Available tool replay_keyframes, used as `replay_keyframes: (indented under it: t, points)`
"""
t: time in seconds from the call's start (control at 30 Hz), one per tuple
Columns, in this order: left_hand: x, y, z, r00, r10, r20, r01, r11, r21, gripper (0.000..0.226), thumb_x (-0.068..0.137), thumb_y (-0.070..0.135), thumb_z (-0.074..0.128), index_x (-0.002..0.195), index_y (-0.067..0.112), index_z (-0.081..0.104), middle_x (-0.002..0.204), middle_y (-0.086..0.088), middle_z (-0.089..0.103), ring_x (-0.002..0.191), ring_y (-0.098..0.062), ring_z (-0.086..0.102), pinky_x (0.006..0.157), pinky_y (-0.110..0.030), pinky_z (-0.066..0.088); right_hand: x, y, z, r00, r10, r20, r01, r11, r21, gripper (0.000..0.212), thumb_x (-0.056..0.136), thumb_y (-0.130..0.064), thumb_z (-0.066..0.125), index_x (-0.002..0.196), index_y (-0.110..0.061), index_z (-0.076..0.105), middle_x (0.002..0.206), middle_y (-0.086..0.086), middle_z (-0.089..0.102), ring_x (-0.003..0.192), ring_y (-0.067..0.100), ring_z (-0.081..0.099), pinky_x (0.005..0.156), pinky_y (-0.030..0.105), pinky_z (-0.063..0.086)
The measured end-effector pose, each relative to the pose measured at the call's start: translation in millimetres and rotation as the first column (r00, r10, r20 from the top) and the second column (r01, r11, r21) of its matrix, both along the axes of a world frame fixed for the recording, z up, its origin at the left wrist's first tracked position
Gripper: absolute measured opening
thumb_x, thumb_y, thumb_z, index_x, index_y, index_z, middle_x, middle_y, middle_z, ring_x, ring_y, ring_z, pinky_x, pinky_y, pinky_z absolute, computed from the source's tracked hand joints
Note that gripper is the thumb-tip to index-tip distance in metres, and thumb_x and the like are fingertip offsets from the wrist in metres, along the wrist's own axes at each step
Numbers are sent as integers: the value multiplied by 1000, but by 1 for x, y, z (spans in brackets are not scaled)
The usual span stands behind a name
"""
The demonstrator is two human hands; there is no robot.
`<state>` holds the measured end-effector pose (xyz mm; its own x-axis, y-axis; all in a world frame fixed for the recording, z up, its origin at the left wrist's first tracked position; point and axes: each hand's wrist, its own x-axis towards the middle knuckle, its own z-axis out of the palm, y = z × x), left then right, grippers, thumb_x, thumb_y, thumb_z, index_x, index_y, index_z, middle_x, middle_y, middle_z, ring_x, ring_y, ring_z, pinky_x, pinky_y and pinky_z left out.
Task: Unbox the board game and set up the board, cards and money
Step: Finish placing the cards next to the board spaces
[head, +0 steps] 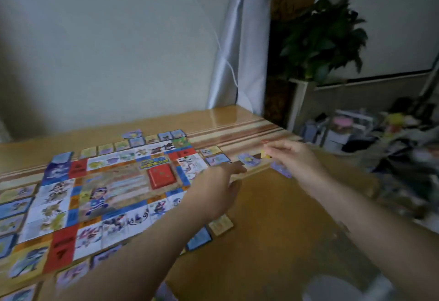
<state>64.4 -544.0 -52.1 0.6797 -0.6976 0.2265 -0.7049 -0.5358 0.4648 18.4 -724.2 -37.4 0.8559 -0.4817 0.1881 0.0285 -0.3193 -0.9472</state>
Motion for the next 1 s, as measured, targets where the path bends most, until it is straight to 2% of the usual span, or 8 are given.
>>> replay_keyframes:
  t: [0.1,0.23,0.4,0.53,0.67,0.77,0.87,1.0]
  points:
    - [-5,-48,-25,984,-137,111,88,927,365,34,98,17,43,130,25,53,130,-1,56,115,-23,54,109,-40,31,-19,-63,-21,984,-165,-72,151,973,-172,9,88,-1,62,95,2,67,90,10,67,67,0,58,60,3,42]
    - [-9,-86,-42,964,-193,181,58,821,567,28,101,25,35,120,18,54,119,-5,56,111,-28,54,106,-44,29,-33,-122,-51,927,-349,-137,292,901,-320,5,84,-7,69,88,-5,70,96,14,71,85,19,62,76,24,43]
    - [0,-100,-41,956,-210,207,42,791,610,33,101,32,31,121,22,56,117,-1,56,109,-23,56,109,-45,27,-29,-144,-65,906,-376,-197,272,871,-409,15,81,-17,73,70,-24,65,85,1,70,86,17,65,83,33,51]
    - [5,-98,-39,951,-221,215,55,806,589,35,101,37,31,124,25,55,118,1,55,102,-23,58,96,-37,41,-27,-149,-72,889,-384,-250,222,838,-499,23,78,-24,76,64,-34,61,76,-8,66,83,15,64,82,36,52]
    - [10,-95,-36,958,-237,163,110,825,554,37,101,38,33,133,31,51,126,3,52,109,-21,55,92,-37,46,-18,-155,-66,901,-387,-195,243,824,-513,4,83,-27,71,80,-25,69,83,-8,65,85,12,61,79,30,48]
    - [16,-92,-33,953,-269,138,162,839,519,35,101,37,35,133,34,50,129,7,51,112,-15,53,92,-32,46,0,-155,-52,925,-342,-168,207,821,-532,16,87,-25,67,97,-14,73,95,-1,68,92,14,60,83,31,48]
    - [23,-86,-33,955,-284,90,210,855,474,34,101,35,38,132,36,51,136,13,49,117,-9,51,97,-28,42,25,-146,-39,940,-252,-231,77,815,-575,17,89,-21,64,100,-13,74,105,2,70,98,17,62,88,36,50]
    - [33,-79,-33,944,-324,59,268,859,436,34,100,30,39,130,36,54,138,20,49,124,-2,47,105,-26,37,66,-128,-23,920,-118,-374,-157,764,-626,19,92,-14,58,105,-12,73,109,2,68,103,18,60,85,28,46]
